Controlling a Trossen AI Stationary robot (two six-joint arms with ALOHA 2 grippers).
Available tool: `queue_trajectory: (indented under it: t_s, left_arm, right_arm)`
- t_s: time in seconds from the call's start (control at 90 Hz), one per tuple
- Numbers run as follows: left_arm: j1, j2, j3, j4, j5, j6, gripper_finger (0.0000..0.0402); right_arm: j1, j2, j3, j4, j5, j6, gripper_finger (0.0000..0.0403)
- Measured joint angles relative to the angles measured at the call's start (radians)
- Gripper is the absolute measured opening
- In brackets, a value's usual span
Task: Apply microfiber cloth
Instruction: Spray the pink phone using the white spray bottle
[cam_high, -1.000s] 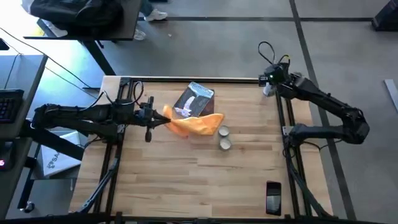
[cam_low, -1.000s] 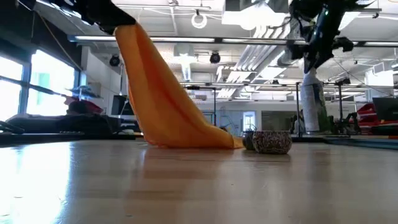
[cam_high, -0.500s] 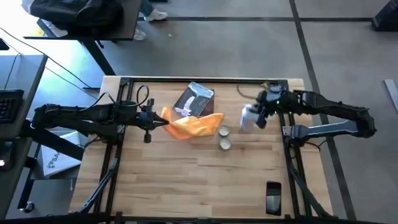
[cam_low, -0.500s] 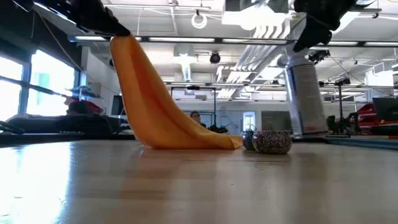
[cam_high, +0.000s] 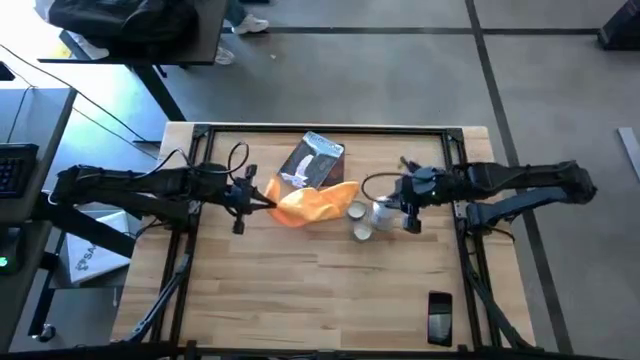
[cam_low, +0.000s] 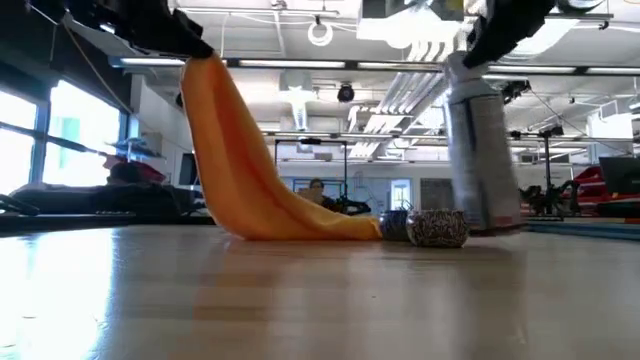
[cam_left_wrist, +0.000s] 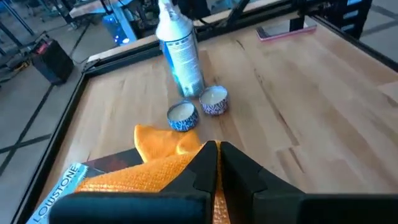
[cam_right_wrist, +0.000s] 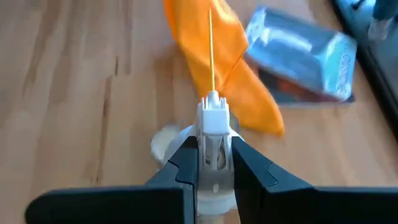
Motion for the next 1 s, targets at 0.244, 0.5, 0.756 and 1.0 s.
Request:
queue_trajectory:
  t_s: [0.244,0.5,0.756,1.0]
  left_arm:
    - [0.0,0.064,0.0,0.11,0.0,0.005,0.0]
    - [0.0,0.078,0.0,0.152,-0.103,-0.071,0.0]
    - [0.0,0.076,0.0,0.155,-0.139,-0.092,0.0]
    - [0.0,0.076,0.0,0.157,-0.14,-0.119,0.0002]
  right_arm:
    - [0.031,0.0,0.0,0.09,0.022,-0.033,0.0032]
    - [0.048,-0.002,-0.072,0.172,0.073,0.035,0.0034]
    - [0.068,-0.004,-0.112,0.197,0.068,0.083,0.0055]
    - [0.072,-0.003,-0.114,0.181,0.063,0.052,0.0109]
